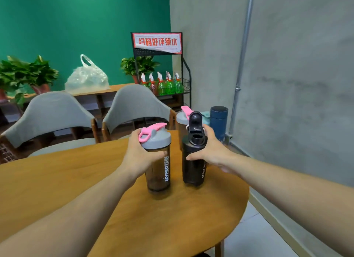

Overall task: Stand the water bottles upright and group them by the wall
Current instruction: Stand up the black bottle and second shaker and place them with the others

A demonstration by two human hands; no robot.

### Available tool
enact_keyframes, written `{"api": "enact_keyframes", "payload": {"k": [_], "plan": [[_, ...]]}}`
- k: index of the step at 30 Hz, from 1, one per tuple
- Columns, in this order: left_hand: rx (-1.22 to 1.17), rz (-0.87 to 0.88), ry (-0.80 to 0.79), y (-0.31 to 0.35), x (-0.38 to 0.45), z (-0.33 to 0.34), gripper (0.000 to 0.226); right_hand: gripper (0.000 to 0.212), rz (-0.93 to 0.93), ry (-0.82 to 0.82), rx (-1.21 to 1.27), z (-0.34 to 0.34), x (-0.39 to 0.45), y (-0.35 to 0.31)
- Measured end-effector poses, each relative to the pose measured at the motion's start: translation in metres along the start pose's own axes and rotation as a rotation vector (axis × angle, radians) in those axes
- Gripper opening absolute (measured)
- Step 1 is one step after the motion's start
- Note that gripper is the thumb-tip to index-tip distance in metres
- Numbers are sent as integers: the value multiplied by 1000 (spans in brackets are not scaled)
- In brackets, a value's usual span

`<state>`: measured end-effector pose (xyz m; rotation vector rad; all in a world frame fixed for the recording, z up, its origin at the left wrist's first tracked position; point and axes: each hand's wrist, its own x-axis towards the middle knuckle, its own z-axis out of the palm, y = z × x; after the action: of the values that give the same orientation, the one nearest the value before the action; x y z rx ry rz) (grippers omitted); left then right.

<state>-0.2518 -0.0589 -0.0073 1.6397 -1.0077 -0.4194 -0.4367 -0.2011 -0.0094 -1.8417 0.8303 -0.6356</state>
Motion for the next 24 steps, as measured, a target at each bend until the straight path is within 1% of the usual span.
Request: {"api": "enact_keyframes", "payload": {"k": [5, 12, 17, 20, 24], "plan": [[-34, 37, -47, 11, 4, 62, 88, 119, 23, 58, 11, -51, -7, 33], [-16, 70, -72, 15, 13, 128, 97, 127, 75, 121, 54, -93, 0, 74], [21, 74, -70, 16, 19, 154, 102, 128, 57, 152, 69, -108, 12, 90], [40, 67, -56, 15, 21, 159, 104, 125, 22, 124, 56, -112, 17, 93], [68, 82, -21, 11, 23, 166, 100, 123, -27, 82, -10, -114, 23, 91]]}}
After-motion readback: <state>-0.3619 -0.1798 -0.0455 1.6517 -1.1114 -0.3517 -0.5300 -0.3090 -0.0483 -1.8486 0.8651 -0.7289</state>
